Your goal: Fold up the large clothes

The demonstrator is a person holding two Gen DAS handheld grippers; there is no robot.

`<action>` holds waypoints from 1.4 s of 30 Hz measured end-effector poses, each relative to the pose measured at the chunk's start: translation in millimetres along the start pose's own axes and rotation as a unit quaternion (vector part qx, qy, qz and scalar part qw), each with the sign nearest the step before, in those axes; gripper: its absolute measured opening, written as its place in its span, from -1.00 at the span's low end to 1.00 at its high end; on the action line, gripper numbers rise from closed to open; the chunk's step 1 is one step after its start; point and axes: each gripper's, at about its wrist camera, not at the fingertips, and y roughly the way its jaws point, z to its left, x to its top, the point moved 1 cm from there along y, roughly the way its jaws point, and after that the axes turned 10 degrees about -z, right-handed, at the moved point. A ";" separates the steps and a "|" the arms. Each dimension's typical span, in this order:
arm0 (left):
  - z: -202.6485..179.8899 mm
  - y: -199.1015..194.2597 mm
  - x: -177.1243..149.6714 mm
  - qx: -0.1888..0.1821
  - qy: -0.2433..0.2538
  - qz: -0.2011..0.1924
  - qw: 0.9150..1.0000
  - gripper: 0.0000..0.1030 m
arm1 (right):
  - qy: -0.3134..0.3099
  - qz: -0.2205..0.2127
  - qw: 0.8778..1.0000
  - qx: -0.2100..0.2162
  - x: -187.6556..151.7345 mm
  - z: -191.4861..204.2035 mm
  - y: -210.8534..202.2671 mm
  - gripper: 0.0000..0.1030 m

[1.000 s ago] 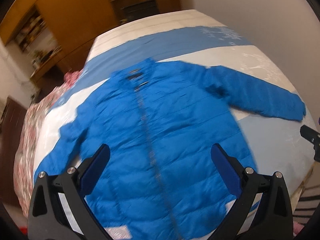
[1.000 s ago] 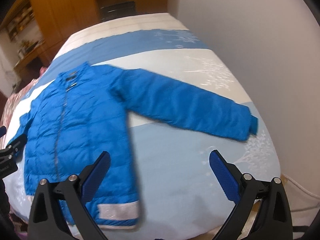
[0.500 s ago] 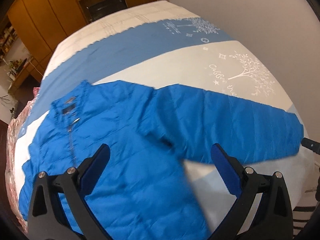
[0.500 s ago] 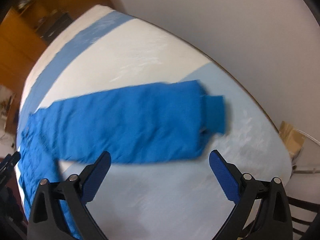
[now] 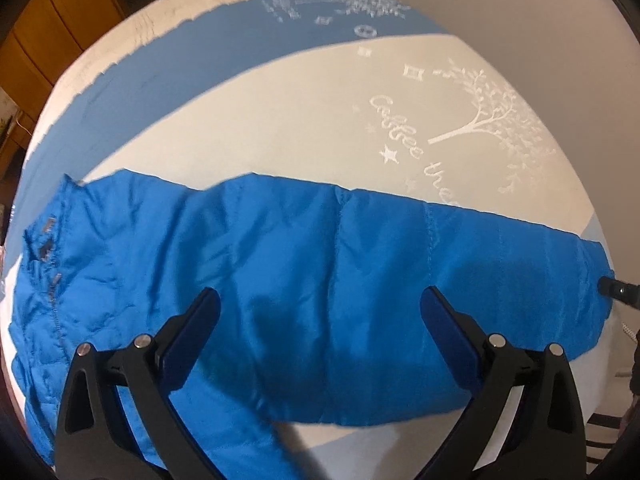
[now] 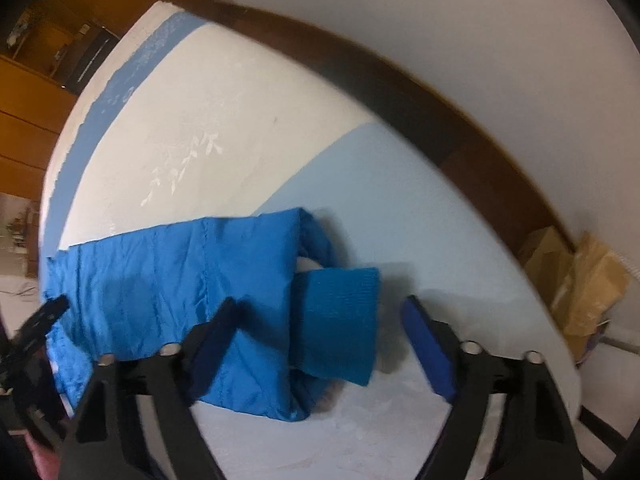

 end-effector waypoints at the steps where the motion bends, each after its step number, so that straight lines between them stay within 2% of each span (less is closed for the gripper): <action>1: -0.4 5.9 -0.7 -0.003 -0.001 0.006 1.000 0.92 | 0.004 -0.003 1.000 0.005 0.8 -0.4 1.1 0.43; 3: 1.2 18.5 -2.0 -0.008 -0.006 0.017 1.000 0.92 | -0.001 -0.013 1.000 0.013 0.7 2.0 0.6 0.21; 5: 3.4 29.4 -5.8 -0.009 -0.012 0.024 1.000 0.92 | 0.008 -0.013 0.999 0.038 -2.2 2.0 0.5 -0.22; 8: 5.1 35.2 -8.9 -0.016 -0.016 0.024 0.999 0.92 | 0.012 -0.020 0.999 0.046 -0.7 7.9 -2.1 -0.46; 11: 9.1 26.9 -8.0 -0.032 -0.020 0.017 0.999 0.92 | 0.008 -0.039 0.998 0.052 -0.3 25.2 -20.6 -0.49; 13: 16.4 14.2 -6.5 -0.043 -0.026 0.008 0.999 0.92 | 0.000 -0.049 0.996 0.073 0.3 41.3 -32.4 -0.50; 16: 29.7 -7.0 -4.4 -0.048 -0.028 -0.010 0.998 0.92 | -0.029 -0.065 0.993 0.099 -1.1 79.7 -55.9 -0.50; 19: 46.4 -24.9 -4.9 -0.051 -0.038 -0.022 0.998 0.92 | -0.052 -0.063 0.989 0.124 -3.7 114.9 -61.9 -0.50; 27: 111.7 -60.8 -20.7 -0.028 -0.069 -0.043 0.996 0.92 | -0.150 -0.036 0.975 0.159 -16.2 244.1 -35.9 -0.50; 32: 164.9 -75.4 -38.7 0.000 -0.105 -0.051 0.993 0.92 | -0.210 -0.016 0.966 0.153 -37.9 313.3 -10.0 -0.50; 34: 180.8 -76.4 -46.7 0.011 -0.118 -0.052 0.992 0.92 | -0.243 -0.017 0.961 0.131 -49.4 342.6 4.3 -0.50; 40: 226.7 -83.4 -72.8 0.011 -0.165 -0.051 0.985 0.92 | -0.289 0.019 0.946 0.146 -81.4 393.2 41.7 -0.49; 42: 237.1 -83.9 -81.9 0.003 -0.181 -0.050 0.982 0.92 | -0.301 0.027 0.939 0.164 -87.7 406.0 47.6 -0.42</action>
